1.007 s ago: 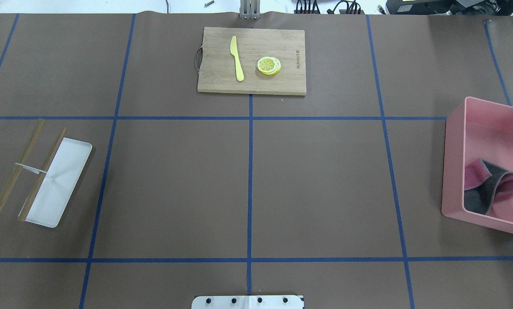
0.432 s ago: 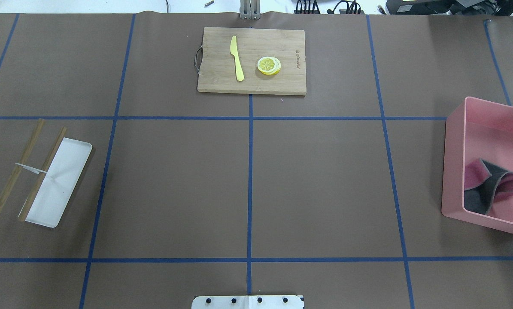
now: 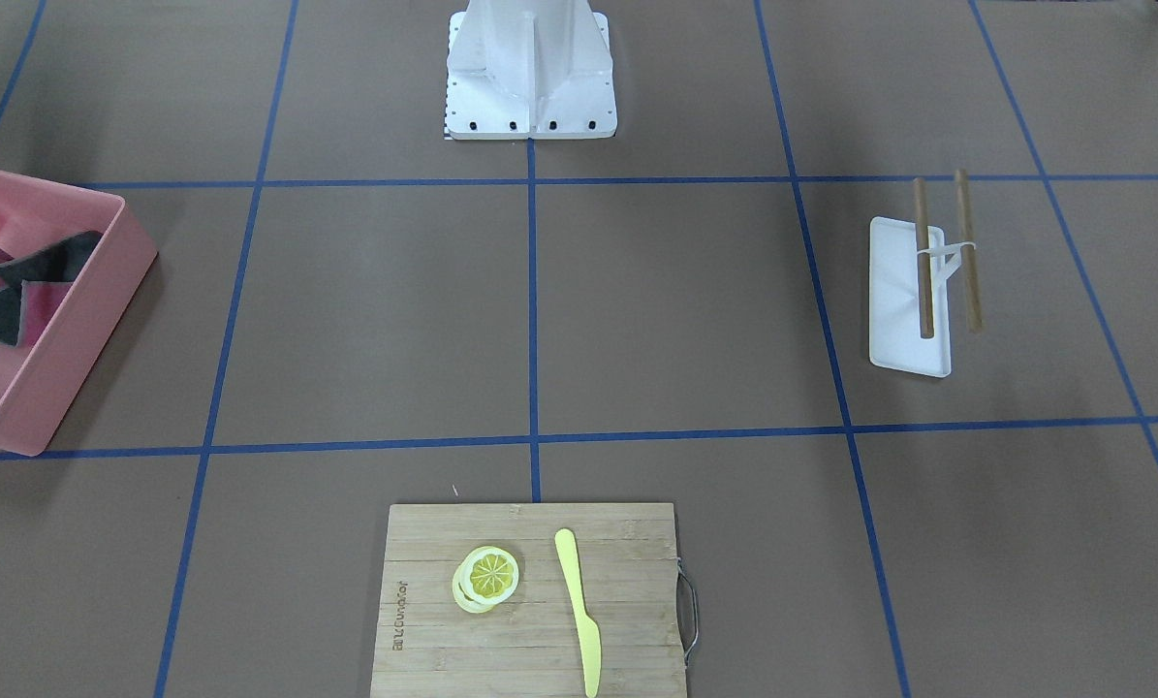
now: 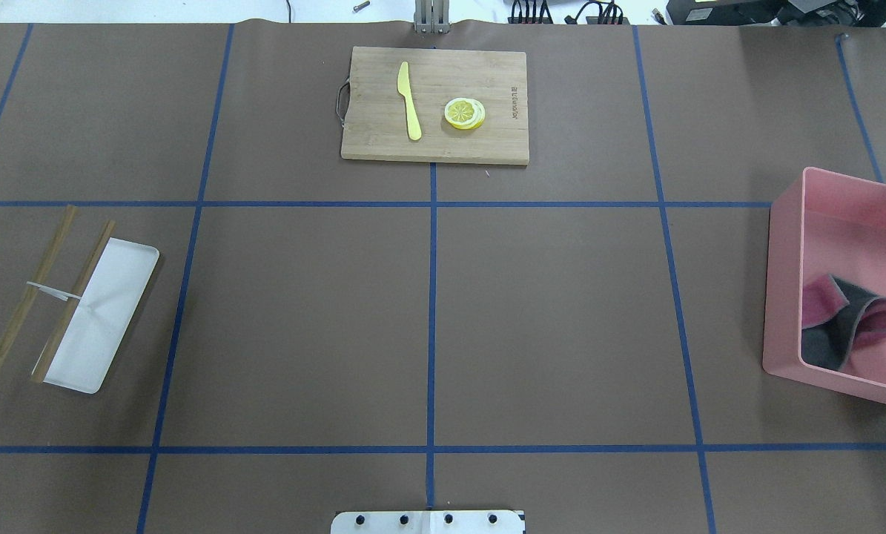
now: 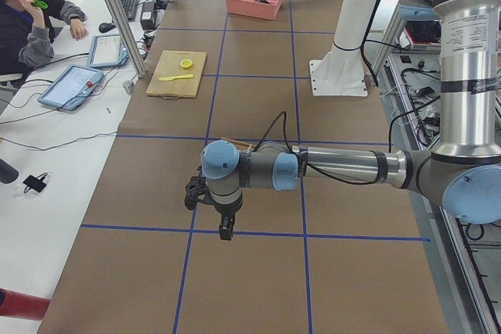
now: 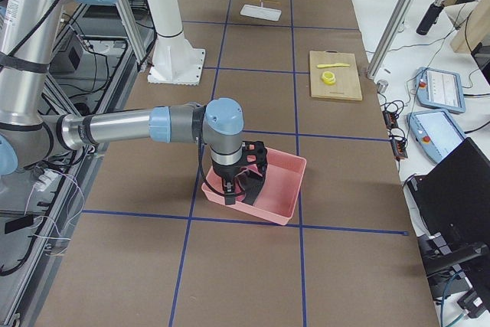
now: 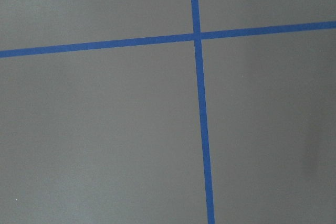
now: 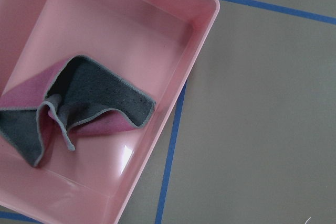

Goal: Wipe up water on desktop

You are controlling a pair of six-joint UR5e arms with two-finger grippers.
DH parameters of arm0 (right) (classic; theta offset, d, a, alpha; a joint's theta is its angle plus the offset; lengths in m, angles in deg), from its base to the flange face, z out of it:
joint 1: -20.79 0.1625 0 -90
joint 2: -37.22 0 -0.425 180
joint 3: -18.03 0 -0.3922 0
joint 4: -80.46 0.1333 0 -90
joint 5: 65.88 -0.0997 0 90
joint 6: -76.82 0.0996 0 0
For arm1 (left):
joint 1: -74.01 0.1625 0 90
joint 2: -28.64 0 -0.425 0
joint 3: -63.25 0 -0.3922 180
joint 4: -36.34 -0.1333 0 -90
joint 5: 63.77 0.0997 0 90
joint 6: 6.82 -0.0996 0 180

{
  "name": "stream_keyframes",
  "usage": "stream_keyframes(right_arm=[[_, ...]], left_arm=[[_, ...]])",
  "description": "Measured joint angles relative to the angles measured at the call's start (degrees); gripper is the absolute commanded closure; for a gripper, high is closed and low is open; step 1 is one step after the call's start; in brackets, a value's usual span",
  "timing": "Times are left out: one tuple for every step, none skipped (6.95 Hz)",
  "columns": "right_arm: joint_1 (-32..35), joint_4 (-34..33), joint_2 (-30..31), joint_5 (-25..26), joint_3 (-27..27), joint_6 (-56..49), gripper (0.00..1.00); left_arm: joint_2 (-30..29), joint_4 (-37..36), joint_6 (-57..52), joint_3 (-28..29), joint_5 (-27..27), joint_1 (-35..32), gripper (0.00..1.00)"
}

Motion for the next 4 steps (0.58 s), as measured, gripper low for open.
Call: stream_keyframes(right_arm=[[0.0, 0.0, -0.11, 0.0, 0.06, 0.0, 0.0], [0.0, 0.0, -0.27, 0.0, 0.09, 0.0, 0.0], [0.0, 0.0, -0.38, 0.0, 0.16, 0.0, 0.0], [0.0, 0.0, -0.46, 0.0, 0.24, 0.0, 0.0]], left_arm=[[-0.02, 0.02, 0.0, 0.0, 0.0, 0.0, 0.02], [-0.03, 0.04, 0.0, 0.0, 0.0, 0.0, 0.02], [-0.06, 0.04, 0.0, 0.0, 0.0, 0.02, 0.02], [-0.1, 0.06, 0.0, 0.0, 0.0, 0.06, 0.02]])
